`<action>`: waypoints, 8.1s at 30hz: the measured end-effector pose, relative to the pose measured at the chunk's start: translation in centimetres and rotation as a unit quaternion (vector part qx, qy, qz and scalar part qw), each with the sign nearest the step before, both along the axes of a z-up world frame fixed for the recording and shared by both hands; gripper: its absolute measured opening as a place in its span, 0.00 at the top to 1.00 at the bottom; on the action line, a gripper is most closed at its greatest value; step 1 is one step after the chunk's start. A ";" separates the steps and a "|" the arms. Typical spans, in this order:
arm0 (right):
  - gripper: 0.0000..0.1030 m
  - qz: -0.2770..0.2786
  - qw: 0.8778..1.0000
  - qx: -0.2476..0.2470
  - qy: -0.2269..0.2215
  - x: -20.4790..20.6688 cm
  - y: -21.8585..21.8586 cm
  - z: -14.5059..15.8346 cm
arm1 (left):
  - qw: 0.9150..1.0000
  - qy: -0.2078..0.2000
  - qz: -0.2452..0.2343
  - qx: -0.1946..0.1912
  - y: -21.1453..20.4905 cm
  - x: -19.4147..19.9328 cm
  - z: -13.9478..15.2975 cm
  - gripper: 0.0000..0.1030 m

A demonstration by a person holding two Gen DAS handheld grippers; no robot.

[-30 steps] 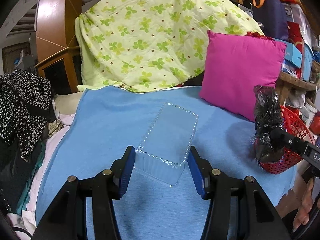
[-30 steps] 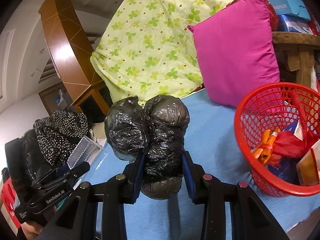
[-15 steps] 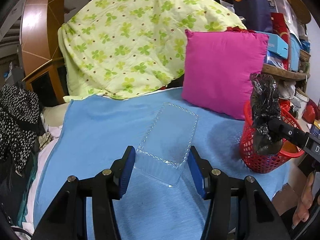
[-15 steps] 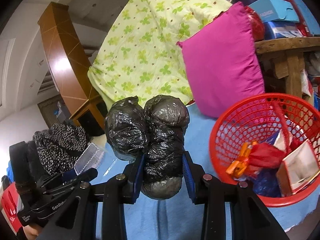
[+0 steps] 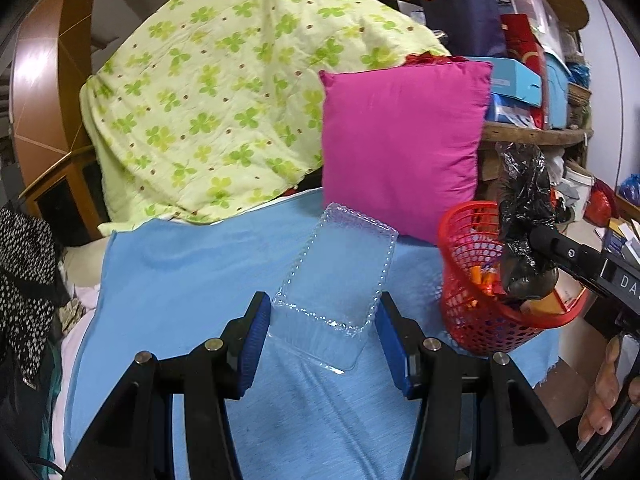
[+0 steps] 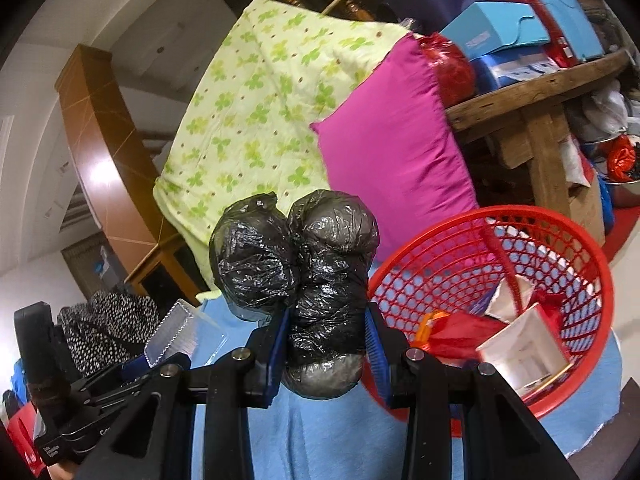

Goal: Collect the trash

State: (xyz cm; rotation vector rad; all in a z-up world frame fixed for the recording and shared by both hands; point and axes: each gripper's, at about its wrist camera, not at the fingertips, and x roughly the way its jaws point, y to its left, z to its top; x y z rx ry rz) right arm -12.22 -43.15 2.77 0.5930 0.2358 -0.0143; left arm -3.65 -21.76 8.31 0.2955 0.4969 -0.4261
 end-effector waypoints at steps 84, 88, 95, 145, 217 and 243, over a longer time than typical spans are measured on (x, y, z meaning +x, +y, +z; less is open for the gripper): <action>0.35 -0.140 0.981 -0.075 0.113 -9.8 5.7 3.7 | 0.999 -0.034 0.011 -0.003 4.9 -5.3 3.3 0.11; 0.35 -0.135 0.977 -0.086 0.140 -10.5 7.8 4.3 | 0.999 -0.039 0.011 -0.008 5.9 -6.5 3.8 0.10; 0.35 -0.138 0.972 -0.093 0.165 -12.2 10.2 4.9 | 0.998 -0.053 0.011 -0.011 7.6 -8.8 5.1 0.09; 0.35 -0.172 0.961 -0.134 0.170 -14.1 12.6 6.3 | 0.998 -0.059 0.026 0.016 9.0 -11.4 5.3 0.06; 0.35 -0.192 0.955 -0.143 0.173 -12.2 11.4 6.1 | 0.999 -0.029 0.012 0.020 7.4 -8.9 3.3 0.06; 0.35 -0.198 0.948 -0.161 0.192 -9.9 11.3 4.9 | 1.000 -0.004 0.009 0.010 6.8 -6.1 1.9 0.06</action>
